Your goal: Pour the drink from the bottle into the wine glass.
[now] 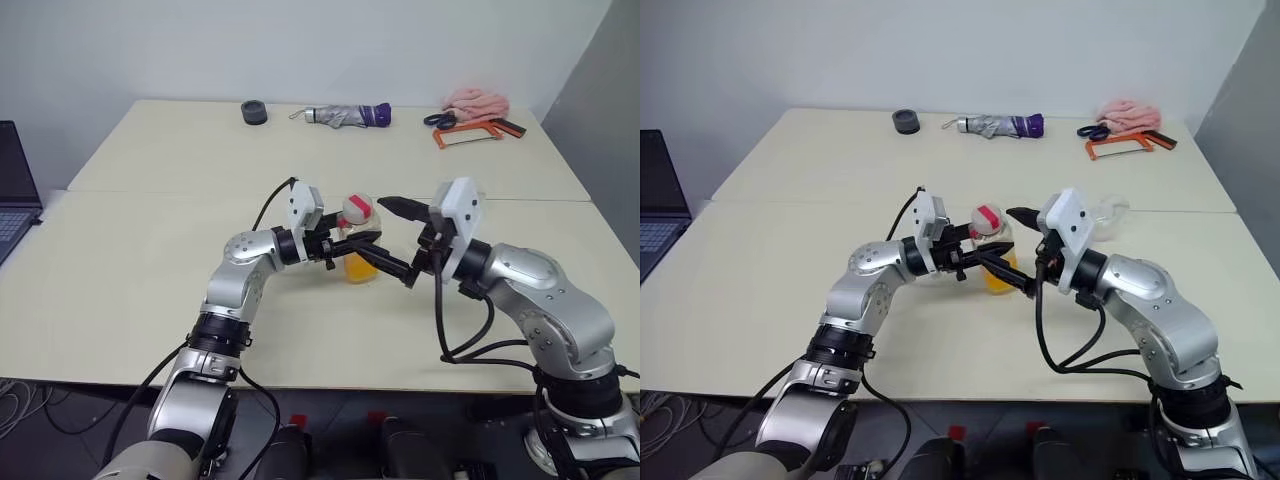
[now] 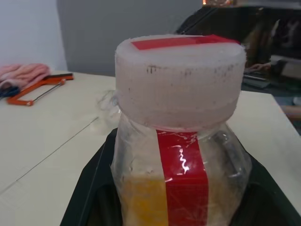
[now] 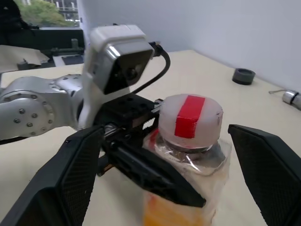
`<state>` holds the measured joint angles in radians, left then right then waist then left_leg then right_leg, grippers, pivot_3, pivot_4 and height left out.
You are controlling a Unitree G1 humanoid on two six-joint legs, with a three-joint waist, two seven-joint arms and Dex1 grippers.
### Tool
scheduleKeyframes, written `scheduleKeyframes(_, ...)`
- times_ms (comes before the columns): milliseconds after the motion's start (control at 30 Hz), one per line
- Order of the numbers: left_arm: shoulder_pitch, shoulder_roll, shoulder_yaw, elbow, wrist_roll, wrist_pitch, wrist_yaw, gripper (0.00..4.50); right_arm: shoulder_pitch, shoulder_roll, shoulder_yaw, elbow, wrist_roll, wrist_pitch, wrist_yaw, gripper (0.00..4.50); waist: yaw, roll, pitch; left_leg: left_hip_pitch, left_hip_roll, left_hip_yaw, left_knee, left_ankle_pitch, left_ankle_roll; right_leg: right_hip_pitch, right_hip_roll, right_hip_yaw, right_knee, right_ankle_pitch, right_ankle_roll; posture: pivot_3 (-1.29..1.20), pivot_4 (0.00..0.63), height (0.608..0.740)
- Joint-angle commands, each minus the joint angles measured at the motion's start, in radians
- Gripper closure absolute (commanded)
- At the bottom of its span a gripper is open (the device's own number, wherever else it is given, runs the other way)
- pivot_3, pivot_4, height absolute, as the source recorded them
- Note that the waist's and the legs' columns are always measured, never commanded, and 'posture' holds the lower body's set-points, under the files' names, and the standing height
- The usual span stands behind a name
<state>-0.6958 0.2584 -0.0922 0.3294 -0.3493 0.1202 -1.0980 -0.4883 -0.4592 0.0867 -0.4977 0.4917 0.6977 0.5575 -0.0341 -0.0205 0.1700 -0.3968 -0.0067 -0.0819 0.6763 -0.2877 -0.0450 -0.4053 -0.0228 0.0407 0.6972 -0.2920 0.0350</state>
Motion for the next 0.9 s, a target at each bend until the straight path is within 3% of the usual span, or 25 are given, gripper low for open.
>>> scheduleKeyframes(33,-0.030,-0.007,-0.008,0.001,0.001,-0.049,-0.039,2.58,-0.040,0.028,-0.011,-0.019,0.009,0.021,-0.036,0.00,0.001,0.000,0.000,0.000,0.000,0.000,0.000,0.000,0.000,0.000,0.000,0.000,0.000,0.000,0.000,0.00,0.150,0.740)
scheduleKeyframes(467,-0.038,-0.005,-0.017,0.015,0.012,-0.070,-0.081,2.58,-0.060,0.075,-0.007,0.006,0.005,0.050,-0.061,0.00,0.001,0.000,0.000,0.000,0.000,0.000,0.000,0.000,0.000,0.000,0.000,0.000,0.000,0.000,0.000,0.00,0.150,0.740)
scheduleKeyframes(567,-0.039,-0.002,-0.019,0.014,0.013,-0.068,-0.089,2.58,-0.065,0.080,-0.004,0.017,0.001,0.037,-0.058,0.62,0.001,0.000,0.000,0.000,0.000,0.000,0.000,0.000,0.000,0.000,0.000,0.000,0.000,0.000,0.000,0.00,0.150,0.740)
scheduleKeyframes(767,-0.045,0.009,-0.019,0.014,0.009,-0.059,-0.113,2.58,-0.083,0.052,0.015,0.048,0.023,-0.021,0.064,2.63,0.001,0.000,0.000,0.000,0.000,0.000,0.000,0.000,0.000,0.000,0.000,0.000,0.000,0.000,0.000,0.00,0.150,0.740)
scheduleKeyframes(900,-0.058,0.016,-0.020,0.022,0.004,-0.049,-0.141,2.60,-0.122,-0.040,0.064,0.103,0.057,-0.062,0.310,2.62,0.001,0.000,0.000,0.000,-0.001,0.000,0.000,0.000,0.000,0.000,0.000,0.000,0.000,0.000,0.000,0.00,0.150,0.740)
